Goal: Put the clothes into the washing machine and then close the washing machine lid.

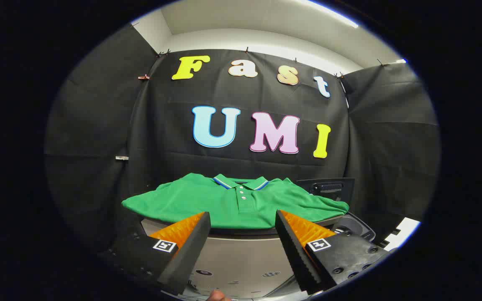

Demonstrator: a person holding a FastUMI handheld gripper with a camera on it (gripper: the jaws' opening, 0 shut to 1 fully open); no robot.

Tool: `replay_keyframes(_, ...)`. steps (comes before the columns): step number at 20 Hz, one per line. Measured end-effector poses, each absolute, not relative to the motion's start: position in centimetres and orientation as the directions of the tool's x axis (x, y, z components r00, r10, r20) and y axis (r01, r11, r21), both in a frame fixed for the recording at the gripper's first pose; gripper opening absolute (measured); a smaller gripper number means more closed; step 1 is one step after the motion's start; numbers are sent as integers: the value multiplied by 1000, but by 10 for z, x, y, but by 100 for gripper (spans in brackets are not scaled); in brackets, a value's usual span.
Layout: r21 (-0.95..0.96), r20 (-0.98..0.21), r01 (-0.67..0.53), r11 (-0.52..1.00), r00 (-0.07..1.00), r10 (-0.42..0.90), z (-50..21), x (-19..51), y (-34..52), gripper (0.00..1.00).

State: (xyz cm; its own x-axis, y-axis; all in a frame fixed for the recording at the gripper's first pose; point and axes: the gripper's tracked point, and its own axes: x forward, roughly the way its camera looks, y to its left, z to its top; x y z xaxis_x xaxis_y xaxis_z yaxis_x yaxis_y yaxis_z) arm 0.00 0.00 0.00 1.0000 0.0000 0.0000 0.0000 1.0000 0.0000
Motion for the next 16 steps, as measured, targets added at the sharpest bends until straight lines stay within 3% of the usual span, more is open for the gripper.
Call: replay_keyframes(16,6,-15,13,1000,1000,-13,-6,3,5,98)
